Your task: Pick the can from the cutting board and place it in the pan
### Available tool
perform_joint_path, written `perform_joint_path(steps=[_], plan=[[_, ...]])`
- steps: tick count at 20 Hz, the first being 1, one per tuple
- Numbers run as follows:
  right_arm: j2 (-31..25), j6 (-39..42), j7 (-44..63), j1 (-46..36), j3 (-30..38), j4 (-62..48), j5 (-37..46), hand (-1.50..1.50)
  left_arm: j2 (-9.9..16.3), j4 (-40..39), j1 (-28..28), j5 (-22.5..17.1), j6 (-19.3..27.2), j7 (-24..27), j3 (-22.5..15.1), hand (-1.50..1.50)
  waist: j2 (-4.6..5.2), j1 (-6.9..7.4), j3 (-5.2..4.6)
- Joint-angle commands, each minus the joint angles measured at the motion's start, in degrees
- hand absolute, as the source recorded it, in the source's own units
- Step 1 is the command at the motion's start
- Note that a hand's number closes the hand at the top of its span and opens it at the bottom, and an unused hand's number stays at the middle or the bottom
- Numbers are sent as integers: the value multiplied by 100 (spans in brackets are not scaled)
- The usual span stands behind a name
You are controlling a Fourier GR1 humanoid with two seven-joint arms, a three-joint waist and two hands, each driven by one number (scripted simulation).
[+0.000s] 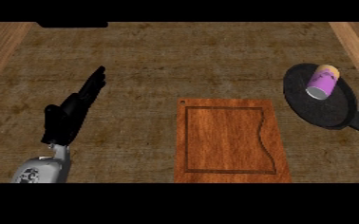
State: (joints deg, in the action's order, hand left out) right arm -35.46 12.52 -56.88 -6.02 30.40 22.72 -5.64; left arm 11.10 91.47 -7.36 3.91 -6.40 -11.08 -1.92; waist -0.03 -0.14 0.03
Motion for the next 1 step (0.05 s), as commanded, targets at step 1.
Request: perform_joint_path(steps=[1], plan=[[263, 200, -957, 478, 17, 180, -88, -150, 143, 231, -114, -187, -153, -265, 225, 0, -4, -7, 1]])
